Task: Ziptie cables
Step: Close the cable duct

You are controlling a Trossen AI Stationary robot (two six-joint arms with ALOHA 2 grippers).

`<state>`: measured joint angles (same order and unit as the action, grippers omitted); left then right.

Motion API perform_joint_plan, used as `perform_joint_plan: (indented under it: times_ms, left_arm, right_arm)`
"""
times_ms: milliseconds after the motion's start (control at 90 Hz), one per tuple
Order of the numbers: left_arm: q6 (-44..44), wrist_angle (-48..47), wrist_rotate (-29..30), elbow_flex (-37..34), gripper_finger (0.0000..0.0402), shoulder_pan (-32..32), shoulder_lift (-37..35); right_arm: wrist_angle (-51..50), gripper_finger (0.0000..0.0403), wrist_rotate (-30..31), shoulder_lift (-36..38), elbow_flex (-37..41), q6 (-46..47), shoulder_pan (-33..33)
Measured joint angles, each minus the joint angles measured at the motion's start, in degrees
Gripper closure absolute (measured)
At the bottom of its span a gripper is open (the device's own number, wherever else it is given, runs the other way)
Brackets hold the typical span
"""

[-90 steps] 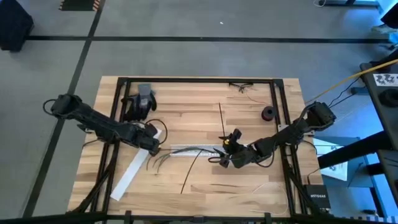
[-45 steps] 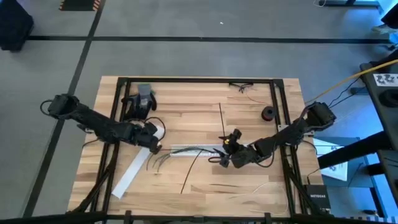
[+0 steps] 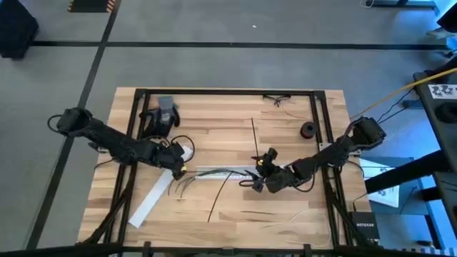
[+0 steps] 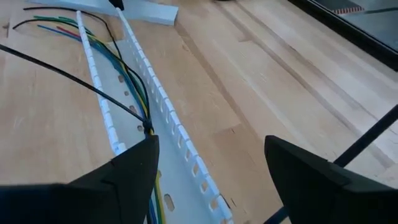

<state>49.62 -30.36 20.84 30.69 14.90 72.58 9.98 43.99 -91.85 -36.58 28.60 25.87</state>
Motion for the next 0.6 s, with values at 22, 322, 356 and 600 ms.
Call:
perform_joint_plan:
  times_ms: [22,322,356,600]
  left_arm:
    - [0.46,0.01,0.04,0.01,0.0152,0.00,0.00]
    - [0.79,0.99,0.79,0.10,0.0131,-0.11,0.09]
    - [1.20,0.87,0.83,0.08,0.0119,-0.11,0.09]
    - [0.45,1.03,0.91,-0.30,0.0029,0.12,0.09]
  right_arm:
    - [0.01,0.0118,0.00,0.00,0.00,0.00,0.00]
    - [0.00,0.0118,0.07,0.00,0.00,0.00,0.00]
    - [0.00,0.0118,0.08,0.00,0.00,0.00,0.00]
    - [-0.02,0.0118,0.07,0.00,0.00,0.01,0.00]
